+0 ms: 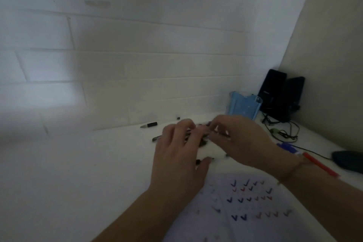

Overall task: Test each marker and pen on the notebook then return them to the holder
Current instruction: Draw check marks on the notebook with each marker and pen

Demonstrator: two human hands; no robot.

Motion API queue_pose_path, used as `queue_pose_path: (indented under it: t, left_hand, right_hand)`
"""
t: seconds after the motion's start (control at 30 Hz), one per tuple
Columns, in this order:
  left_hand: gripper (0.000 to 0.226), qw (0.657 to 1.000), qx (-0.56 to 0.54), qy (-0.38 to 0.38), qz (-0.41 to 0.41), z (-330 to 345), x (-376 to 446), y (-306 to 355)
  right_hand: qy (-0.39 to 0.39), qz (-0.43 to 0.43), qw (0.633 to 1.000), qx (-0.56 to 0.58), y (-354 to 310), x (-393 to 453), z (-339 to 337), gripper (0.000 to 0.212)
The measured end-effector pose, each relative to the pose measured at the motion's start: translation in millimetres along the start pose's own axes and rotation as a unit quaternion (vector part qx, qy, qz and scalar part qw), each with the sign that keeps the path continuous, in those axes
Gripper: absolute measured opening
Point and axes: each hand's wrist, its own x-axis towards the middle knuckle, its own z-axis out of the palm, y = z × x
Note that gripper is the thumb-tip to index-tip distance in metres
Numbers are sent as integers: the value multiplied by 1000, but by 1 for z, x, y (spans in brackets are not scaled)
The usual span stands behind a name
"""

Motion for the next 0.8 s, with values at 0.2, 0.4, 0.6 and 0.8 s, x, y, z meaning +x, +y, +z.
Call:
queue_pose_path:
  t: [0.2, 0.4, 0.6, 0.8]
  left_hand:
    - [30, 986, -88, -72, 126, -3, -6, 17]
    - [41, 961, -110, -212, 141, -10, -18, 41]
    - [15, 926, -222, -247, 177, -9, -17, 44]
    - [19, 901, -298, -247, 194, -14, -12, 43]
  right_hand:
    - [94, 186, 904, 374, -14, -106, -53, 18]
    - [90, 197, 866, 451, -11, -123, -44, 28]
    - [14, 167, 827, 536, -18, -130, -22, 23]
    - [31, 134, 868, 477, -20, -135, -27, 28]
